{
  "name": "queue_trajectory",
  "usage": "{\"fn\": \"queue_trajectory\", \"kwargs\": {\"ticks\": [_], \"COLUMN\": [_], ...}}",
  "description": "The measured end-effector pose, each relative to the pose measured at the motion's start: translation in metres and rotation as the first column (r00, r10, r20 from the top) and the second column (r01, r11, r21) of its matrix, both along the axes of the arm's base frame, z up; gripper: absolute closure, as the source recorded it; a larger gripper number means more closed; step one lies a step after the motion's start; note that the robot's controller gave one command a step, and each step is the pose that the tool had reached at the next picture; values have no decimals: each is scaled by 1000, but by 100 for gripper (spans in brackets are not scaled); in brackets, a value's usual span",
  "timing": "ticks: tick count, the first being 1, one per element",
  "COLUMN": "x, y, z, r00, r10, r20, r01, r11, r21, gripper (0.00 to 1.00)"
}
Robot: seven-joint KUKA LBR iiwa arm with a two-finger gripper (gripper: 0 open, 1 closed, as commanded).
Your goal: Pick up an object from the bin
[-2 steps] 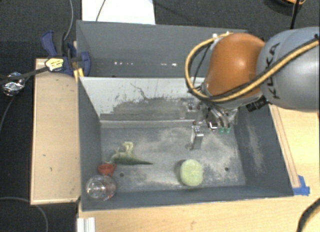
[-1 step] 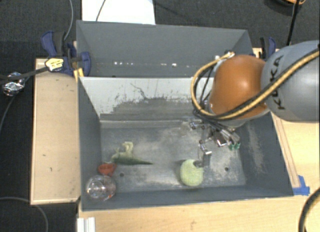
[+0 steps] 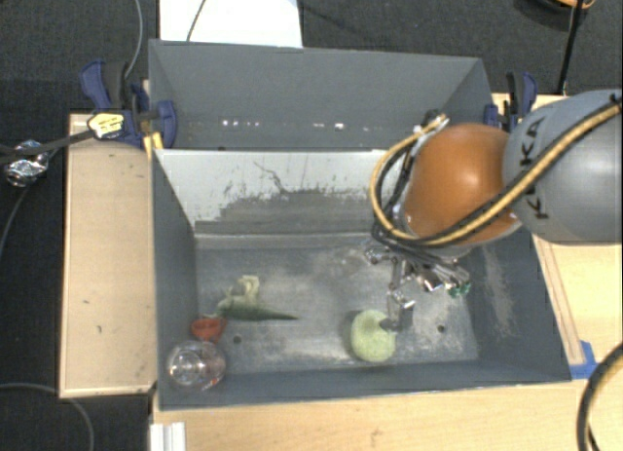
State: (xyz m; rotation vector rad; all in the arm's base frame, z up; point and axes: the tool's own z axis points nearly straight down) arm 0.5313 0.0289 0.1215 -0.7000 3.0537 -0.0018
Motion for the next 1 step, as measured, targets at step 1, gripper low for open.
{"fn": "queue_trajectory", "kwargs": {"ticks": [1], "x": [-11], "y": [-1], "z": [-17], "r00": [995], "r10": [-96], "r20": [-4], "r01": [96], "r11": [995], "r21": [1], "gripper": [0]}}
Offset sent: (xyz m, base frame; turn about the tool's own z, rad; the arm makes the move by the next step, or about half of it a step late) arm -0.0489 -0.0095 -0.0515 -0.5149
